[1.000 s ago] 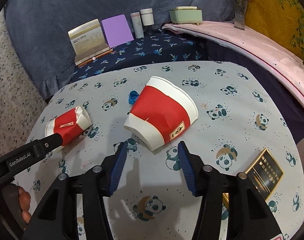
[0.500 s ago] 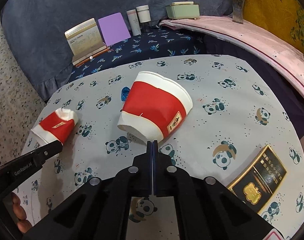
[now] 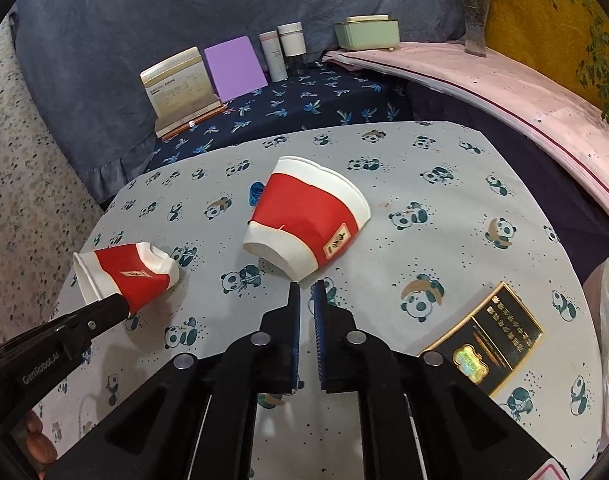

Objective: Collect trash
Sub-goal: 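Grasp the small red-and-white paper cup with the right tool while the left tool holds its cup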

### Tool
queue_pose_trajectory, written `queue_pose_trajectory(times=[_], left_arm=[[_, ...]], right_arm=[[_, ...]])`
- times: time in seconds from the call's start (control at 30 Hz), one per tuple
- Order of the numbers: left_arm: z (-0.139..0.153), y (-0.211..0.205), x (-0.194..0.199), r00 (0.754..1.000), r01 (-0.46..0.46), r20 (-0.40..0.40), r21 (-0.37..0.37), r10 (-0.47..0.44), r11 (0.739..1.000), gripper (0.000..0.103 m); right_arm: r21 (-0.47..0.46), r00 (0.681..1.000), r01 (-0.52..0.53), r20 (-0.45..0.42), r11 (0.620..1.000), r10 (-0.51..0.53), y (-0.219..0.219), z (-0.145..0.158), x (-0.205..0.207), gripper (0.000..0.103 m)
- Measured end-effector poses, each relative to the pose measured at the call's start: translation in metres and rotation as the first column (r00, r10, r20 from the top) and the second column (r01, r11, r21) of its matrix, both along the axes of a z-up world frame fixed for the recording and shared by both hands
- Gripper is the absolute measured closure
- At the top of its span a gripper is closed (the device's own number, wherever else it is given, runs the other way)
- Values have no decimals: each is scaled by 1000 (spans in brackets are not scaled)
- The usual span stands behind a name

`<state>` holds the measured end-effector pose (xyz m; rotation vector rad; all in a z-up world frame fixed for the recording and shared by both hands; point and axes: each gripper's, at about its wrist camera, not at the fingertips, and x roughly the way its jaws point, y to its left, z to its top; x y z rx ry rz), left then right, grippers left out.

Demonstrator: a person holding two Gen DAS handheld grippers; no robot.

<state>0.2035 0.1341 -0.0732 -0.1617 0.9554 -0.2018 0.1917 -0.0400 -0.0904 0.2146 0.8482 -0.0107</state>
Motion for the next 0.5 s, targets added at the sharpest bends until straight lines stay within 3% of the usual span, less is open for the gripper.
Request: queue_pose_trajectory(times=[0.1,0.17,0.37,0.4,0.47,0.5], left_arm=[[-3,5,-1,1000,-5,-8,-3,5,1000,100],[-4,7,0,1000,-9,-13,-5,9,1000,100],[-4,11,-1,1000,-12,-12,-17,12,1000,100],[-3,10,-1,1000,-10,-11,-15,10,1000,100],[-3,9,-1,1000,-6,-11,-14,6,1000,100],[-3,9,-1,1000,-3,-11,-15,3,1000,100]], right_arm=[[1,1000,-7,-16,1000,8,4,-6,9,90],[0,1000,-5,-14,1000,5,7,-9,13,74],[-5,1000,8,-17,1000,-8,12,-18,29,72],[-6,1000,14,-21,1000,-14,11,-19,31,74],[3,999,29,-28,1000,-29,8,-22,32,95],[6,999,37,-30,999,-37,6,-22,32,97]])
